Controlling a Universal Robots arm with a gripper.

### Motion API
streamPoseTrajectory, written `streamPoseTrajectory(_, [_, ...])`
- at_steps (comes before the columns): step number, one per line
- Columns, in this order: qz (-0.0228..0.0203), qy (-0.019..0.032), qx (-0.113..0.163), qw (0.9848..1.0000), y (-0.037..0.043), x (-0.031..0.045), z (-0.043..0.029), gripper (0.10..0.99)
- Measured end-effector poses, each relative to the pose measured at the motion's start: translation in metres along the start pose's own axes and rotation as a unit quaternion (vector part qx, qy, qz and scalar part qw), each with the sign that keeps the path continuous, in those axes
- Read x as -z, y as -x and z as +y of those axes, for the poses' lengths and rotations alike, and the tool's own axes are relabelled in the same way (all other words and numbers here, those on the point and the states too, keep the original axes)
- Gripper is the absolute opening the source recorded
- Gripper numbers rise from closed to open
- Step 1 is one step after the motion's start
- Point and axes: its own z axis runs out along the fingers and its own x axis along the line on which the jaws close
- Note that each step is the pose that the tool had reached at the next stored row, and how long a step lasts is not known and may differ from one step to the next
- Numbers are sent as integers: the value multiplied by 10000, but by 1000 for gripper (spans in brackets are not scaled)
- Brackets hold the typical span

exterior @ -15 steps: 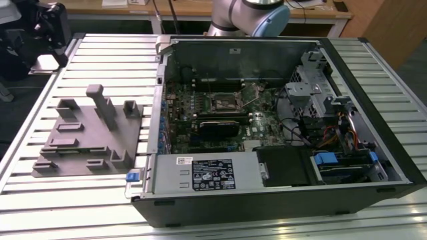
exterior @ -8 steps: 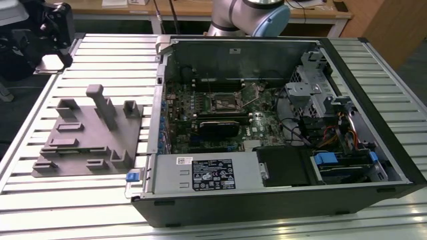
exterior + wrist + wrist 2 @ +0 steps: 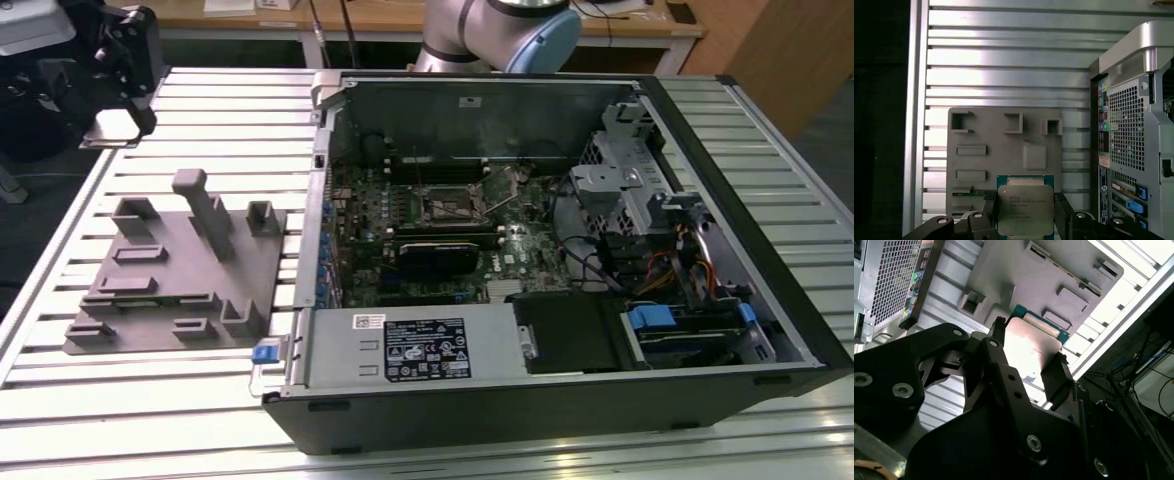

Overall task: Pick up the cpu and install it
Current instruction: 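Pick up the cpu and move it towards the insertion slot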

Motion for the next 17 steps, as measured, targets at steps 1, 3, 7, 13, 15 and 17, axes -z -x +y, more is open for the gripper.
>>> streamPoseTrajectory(1, [0,0,0,10000,11,0,0,541])
streamPoseTrajectory(3, [0,0,0,10000,35,-1,0,541])
streamPoseTrajectory(7, [0,0,0,10000,85,-2,0,541])
streamPoseTrajectory(13, [0,0,0,10000,163,-4,1,541])
streamPoseTrajectory(15, [0,0,0,10000,188,-5,1,541])
streamPoseTrajectory(17, [0,0,0,10000,212,-5,1,541])
